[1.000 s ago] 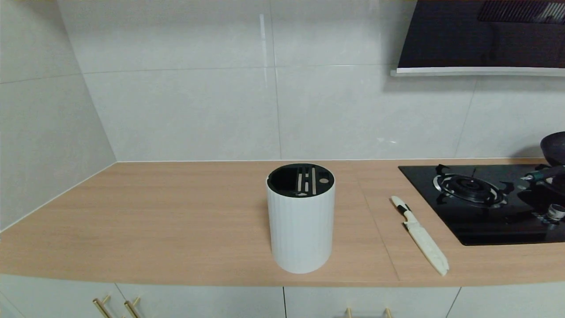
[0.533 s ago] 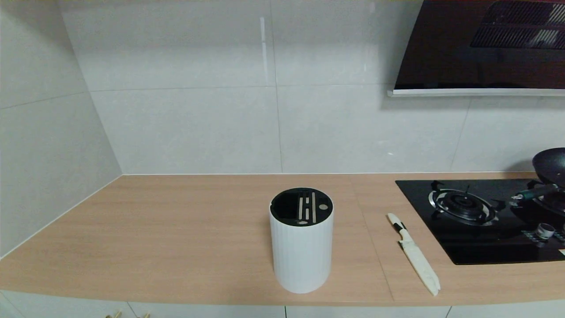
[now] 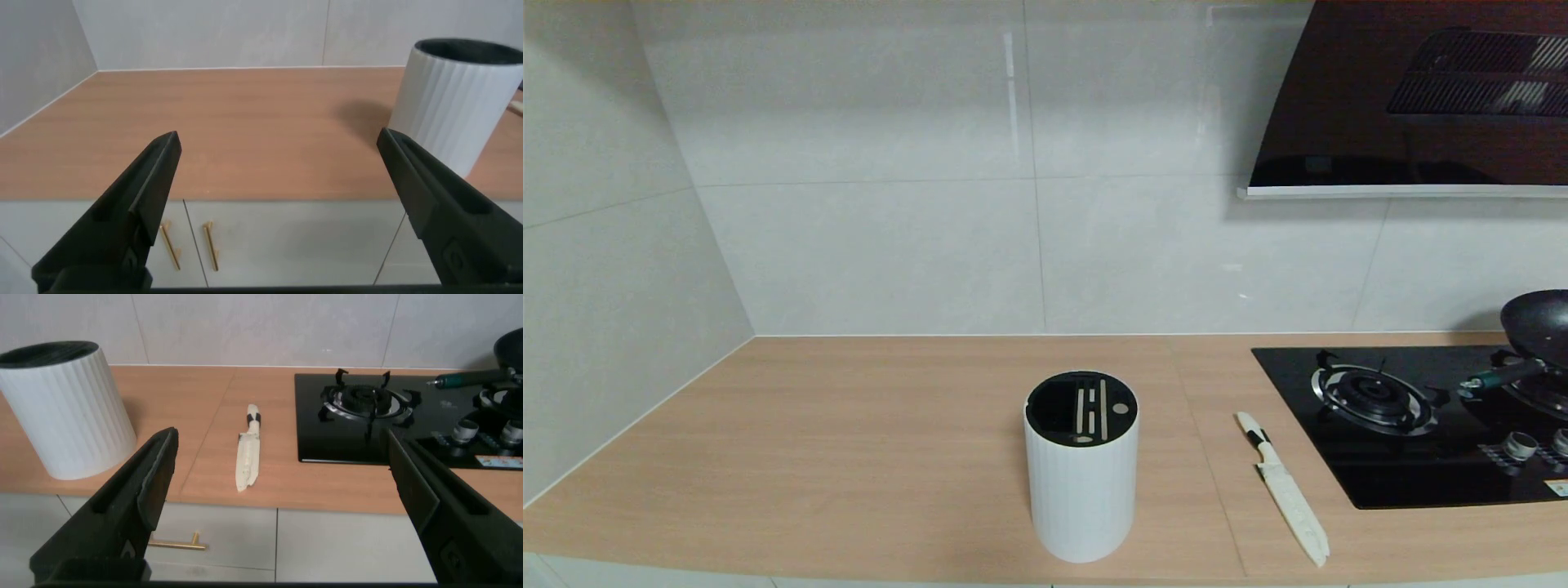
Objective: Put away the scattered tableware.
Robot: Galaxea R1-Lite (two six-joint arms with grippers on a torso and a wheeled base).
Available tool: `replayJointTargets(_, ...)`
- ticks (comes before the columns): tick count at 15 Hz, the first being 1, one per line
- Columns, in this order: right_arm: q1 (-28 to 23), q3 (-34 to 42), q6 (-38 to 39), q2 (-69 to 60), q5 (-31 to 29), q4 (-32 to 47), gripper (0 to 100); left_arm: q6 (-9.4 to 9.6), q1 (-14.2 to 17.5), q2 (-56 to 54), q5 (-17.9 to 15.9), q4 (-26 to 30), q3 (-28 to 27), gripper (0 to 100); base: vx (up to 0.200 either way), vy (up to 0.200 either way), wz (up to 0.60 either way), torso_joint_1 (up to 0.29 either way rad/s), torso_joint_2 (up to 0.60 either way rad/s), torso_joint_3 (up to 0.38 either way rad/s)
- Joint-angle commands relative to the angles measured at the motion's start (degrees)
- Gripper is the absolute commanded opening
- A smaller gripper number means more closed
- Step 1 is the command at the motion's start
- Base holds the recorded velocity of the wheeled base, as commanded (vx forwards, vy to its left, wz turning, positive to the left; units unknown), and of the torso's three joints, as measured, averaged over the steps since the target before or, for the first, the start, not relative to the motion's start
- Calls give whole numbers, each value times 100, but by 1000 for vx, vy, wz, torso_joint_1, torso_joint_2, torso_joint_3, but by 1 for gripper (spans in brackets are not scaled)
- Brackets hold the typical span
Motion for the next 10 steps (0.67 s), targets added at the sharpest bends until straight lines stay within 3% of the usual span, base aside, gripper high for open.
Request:
replayJointTargets(1, 1, 0, -2, 7, 2, 0, 100, 0, 1, 0, 0, -1, -1, 100, 0, 0, 0, 0, 0, 0)
replayJointTargets(10, 1, 0, -64, 7, 10, 0, 100, 0, 1, 0, 0, -1, -1, 100, 0, 0, 0, 0, 0, 0)
